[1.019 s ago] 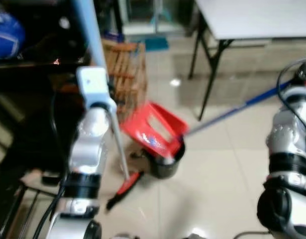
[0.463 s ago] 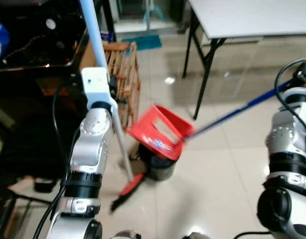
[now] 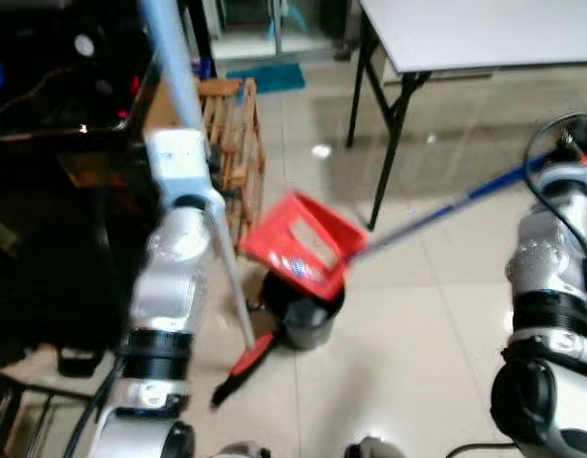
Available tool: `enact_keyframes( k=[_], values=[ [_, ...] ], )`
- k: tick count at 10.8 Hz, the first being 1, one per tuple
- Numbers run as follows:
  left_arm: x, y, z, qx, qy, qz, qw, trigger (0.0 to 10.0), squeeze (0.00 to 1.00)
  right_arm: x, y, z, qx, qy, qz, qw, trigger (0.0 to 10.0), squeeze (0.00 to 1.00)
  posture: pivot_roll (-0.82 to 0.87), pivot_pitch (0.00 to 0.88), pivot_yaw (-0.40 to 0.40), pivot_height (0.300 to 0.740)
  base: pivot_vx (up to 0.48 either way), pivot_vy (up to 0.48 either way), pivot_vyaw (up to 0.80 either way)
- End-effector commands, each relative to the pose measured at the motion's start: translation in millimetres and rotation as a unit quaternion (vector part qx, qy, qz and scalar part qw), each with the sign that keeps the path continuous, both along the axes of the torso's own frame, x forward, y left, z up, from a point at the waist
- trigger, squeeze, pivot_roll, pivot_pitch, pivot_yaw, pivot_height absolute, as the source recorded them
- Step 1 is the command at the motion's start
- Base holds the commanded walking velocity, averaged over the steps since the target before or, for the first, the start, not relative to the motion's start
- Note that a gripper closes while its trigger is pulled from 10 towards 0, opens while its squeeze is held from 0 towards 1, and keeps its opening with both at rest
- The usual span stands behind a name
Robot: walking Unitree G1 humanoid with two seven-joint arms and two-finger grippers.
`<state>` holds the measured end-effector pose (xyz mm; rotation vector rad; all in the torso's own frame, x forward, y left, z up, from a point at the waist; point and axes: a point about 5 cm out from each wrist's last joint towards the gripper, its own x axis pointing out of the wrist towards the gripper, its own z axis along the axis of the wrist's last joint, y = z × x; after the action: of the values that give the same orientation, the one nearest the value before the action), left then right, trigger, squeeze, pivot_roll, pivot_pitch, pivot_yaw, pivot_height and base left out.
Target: Sweep floor
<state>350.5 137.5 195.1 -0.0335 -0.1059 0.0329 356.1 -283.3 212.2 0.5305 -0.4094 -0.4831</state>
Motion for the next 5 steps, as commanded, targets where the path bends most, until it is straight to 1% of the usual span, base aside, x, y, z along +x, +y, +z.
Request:
enact_keyframes(
  k=[1, 5],
  values=[
    [-0.3, 6.8, 15.7, -0.003, -0.032, 0.008, 0.999, 10.0, 0.00, 2.4, 5.5, 18.3, 0.006, -0.042, 0.007, 0.999, 10.0, 0.00, 0.00, 0.069, 0.055, 0.740, 0.337, 0.000, 0.00],
    [-0.2, 6.1, 15.6, -0.002, -0.032, 0.008, 0.999, 10.0, 0.00, 2.4, 5.8, 17.8, 0.006, -0.041, 0.007, 0.999, 10.0, 0.00, 0.00, 0.066, 0.054, 0.740, 0.336, 0.000, 0.00]
  ],
)
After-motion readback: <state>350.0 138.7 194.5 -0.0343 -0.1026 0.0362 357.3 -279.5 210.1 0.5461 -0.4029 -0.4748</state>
